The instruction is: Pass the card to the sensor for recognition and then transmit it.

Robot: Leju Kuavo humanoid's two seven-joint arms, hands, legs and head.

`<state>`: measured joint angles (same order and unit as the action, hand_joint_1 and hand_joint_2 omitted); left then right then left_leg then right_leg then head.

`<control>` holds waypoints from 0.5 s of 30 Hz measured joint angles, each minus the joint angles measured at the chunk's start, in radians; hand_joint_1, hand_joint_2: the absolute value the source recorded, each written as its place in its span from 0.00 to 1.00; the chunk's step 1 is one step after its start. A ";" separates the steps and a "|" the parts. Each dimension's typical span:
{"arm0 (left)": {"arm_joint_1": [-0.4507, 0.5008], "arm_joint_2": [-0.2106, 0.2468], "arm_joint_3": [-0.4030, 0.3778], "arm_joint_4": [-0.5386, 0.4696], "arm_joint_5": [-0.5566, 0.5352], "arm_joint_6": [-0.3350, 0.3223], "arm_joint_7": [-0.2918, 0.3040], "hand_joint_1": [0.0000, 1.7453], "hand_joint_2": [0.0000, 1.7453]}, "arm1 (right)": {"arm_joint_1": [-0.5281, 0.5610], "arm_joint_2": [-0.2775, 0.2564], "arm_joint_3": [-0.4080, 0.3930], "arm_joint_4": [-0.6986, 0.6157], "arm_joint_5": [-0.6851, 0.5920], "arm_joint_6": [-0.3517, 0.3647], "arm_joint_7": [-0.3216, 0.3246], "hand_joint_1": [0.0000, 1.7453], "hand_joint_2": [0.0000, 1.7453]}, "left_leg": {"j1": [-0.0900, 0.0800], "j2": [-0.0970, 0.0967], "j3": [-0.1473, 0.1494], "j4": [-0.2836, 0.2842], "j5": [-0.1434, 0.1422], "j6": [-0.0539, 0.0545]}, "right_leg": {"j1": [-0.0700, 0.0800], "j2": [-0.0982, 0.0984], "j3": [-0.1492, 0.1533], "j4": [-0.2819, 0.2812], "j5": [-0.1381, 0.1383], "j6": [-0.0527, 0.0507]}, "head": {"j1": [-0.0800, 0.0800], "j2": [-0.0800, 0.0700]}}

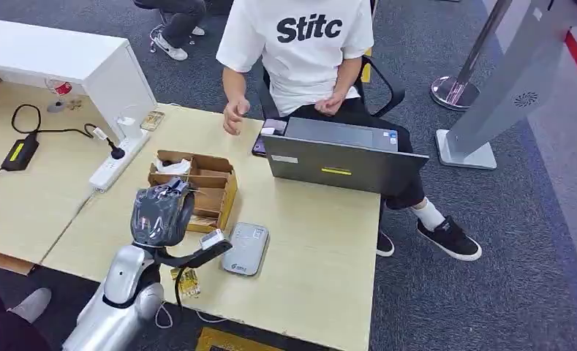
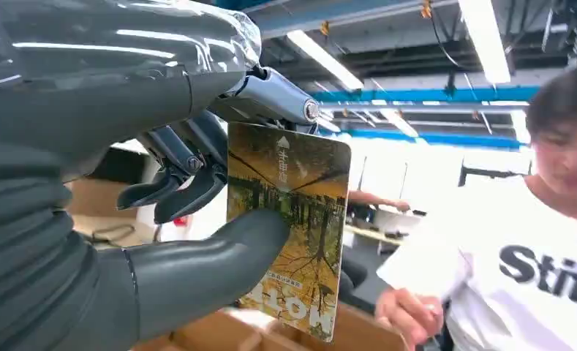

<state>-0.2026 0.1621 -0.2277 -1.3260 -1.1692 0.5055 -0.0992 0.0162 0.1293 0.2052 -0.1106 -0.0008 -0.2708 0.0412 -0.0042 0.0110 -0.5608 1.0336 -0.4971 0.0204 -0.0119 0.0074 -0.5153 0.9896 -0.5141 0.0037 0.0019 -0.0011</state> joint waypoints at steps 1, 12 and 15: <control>0.000 0.002 0.006 -0.008 0.000 0.000 -0.003 1.00 1.00 | 0.001 0.000 0.000 0.000 0.000 0.000 0.000 0.00 1.00 | 0.000 0.000 0.000 0.000 0.000 0.000 | 0.000 0.000 0.000 0.000 0.000 0.000 | 0.000 0.000; 0.000 0.017 0.033 -0.035 -0.001 0.000 -0.009 1.00 1.00 | 0.002 0.000 0.004 0.000 -0.001 0.000 -0.001 0.00 1.00 | -0.001 0.000 0.000 0.000 0.000 0.000 | 0.000 0.000 0.000 0.000 0.000 0.000 | 0.000 0.000; -0.001 0.029 0.050 -0.043 0.013 0.010 -0.001 1.00 1.00 | 0.002 0.000 0.008 0.000 -0.001 0.000 -0.002 0.00 1.00 | 0.000 0.000 0.000 0.000 0.000 0.000 | 0.000 0.000 0.000 0.000 0.000 0.000 | 0.000 0.000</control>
<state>-0.2040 0.1915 -0.1777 -1.3691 -1.1566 0.5150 -0.1003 0.0183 0.1293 0.2129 -0.1106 -0.0015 -0.2708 0.0393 -0.0043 0.0113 -0.5611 1.0336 -0.4971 0.0204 -0.0121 0.0077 -0.5154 0.9896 -0.5140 0.0036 0.0019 -0.0011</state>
